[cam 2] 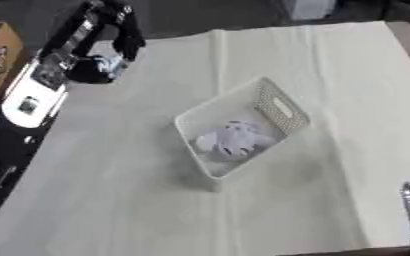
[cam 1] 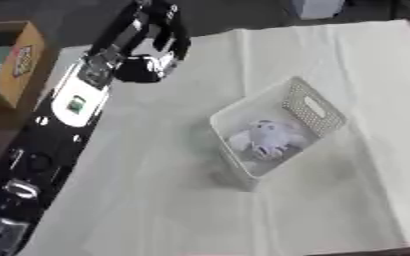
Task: Pick up objects on the table and place them in the box.
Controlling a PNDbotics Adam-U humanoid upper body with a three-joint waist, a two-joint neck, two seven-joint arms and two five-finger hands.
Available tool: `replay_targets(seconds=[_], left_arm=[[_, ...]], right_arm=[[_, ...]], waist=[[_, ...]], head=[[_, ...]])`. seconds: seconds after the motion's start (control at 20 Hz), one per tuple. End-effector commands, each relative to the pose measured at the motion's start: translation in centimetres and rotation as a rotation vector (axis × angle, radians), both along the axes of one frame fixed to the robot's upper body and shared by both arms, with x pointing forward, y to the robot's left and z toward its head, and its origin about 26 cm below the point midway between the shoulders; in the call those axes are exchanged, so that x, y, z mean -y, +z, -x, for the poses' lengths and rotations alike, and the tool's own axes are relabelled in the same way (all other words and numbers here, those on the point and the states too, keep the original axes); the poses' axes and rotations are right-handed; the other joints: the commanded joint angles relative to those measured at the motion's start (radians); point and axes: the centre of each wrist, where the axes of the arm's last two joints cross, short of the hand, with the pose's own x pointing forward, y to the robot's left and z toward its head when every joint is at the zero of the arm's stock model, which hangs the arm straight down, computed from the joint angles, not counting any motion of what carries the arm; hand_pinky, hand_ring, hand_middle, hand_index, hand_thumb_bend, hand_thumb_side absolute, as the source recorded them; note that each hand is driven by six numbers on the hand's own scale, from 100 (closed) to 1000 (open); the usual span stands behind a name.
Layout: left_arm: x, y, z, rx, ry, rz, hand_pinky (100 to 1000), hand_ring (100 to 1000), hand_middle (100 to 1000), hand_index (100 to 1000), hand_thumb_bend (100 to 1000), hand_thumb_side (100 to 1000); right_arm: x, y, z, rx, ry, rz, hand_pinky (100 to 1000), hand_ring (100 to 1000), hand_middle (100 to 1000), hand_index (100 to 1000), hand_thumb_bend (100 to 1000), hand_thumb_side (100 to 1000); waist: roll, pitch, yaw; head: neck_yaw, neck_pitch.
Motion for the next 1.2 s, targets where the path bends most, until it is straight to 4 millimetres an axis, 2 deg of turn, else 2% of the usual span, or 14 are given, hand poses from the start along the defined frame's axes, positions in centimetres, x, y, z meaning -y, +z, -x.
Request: replay_targets(seconds=[0.05,0.2,0.3,0.4,0.6,0.65,0.7,0.8,0.85,0.9,1.0,1.2], left_arm=[[-0.1,0.0,2.0,-0.05,0.024,0.086,100,129,380,592,100,621],[0.5,-3.2,4.6,-0.221,0.006,0.168,100,117,397,648,100,569],[1.0,-4.4,6.2,-0.315,-0.018,0.211,100,114,411,676,100,554],[1.6,-6.0,7.7,-0.428,-0.033,0.271,100,113,431,715,100,603],[2.2,-8.0,9.9,-0.589,-0.061,0.331,100,137,464,755,100,690],[2.1,-8.2,10.1,-0.611,-0.073,0.333,100,142,466,758,100,698],[2.2,-8.5,10.3,-0.635,-0.092,0.334,120,188,494,780,100,760],[2.2,-9.0,10.6,-0.691,-0.148,0.348,204,264,547,815,100,830],[2.3,-9.2,10.6,-0.716,-0.176,0.358,213,271,553,818,100,850],[2.4,-9.4,10.7,-0.746,-0.211,0.37,282,321,603,847,141,921],[2.6,-9.5,10.7,-0.797,-0.289,0.402,343,364,641,872,179,953],[2.5,-9.2,10.7,-0.856,-0.421,0.459,403,421,699,901,235,987]], right_arm=[[0.5,0.8,0.1,0.028,-0.012,0.013,333,406,617,746,100,817],[0.6,0.9,0.0,0.029,-0.017,0.01,332,405,617,746,100,817],[0.5,1.1,-0.2,0.034,-0.015,0.007,331,405,617,746,100,816],[0.4,1.3,-0.4,0.035,-0.016,0.007,331,406,617,746,100,812],[0.2,1.5,-0.8,0.044,-0.009,0.0,331,409,620,746,100,804],[0.1,1.6,-0.9,0.045,-0.007,-0.002,331,410,621,746,100,803],[0.0,1.6,-1.0,0.046,-0.004,-0.003,331,415,625,747,100,802],[0.0,1.6,-1.2,0.046,-0.001,-0.007,331,418,629,750,100,799],[0.0,1.6,-1.2,0.047,0.0,-0.009,331,418,630,750,100,803],[-0.1,1.6,-1.2,0.049,0.001,-0.011,331,419,631,752,100,803],[-0.1,1.7,-1.3,0.053,0.002,-0.013,331,419,631,752,100,804],[0.0,1.7,-1.3,0.056,0.003,-0.018,329,417,630,753,100,805]], waist=[[-0.003,-0.017,0.006],[-0.007,-0.007,0.019],[-0.01,0.003,0.024],[-0.015,0.013,0.03],[-0.024,0.026,0.039],[-0.026,0.029,0.041],[-0.028,0.033,0.044],[-0.031,0.039,0.048],[-0.031,0.04,0.049],[-0.032,0.042,0.05],[-0.032,0.045,0.05],[-0.031,0.05,0.051]], head=[[-0.026,0.019],[-0.064,0.052],[-0.075,0.059],[-0.082,0.061],[-0.095,0.062],[-0.096,0.061],[-0.095,0.057],[-0.092,0.049],[-0.091,0.044],[-0.09,0.036],[-0.088,0.019],[-0.084,-0.009]])
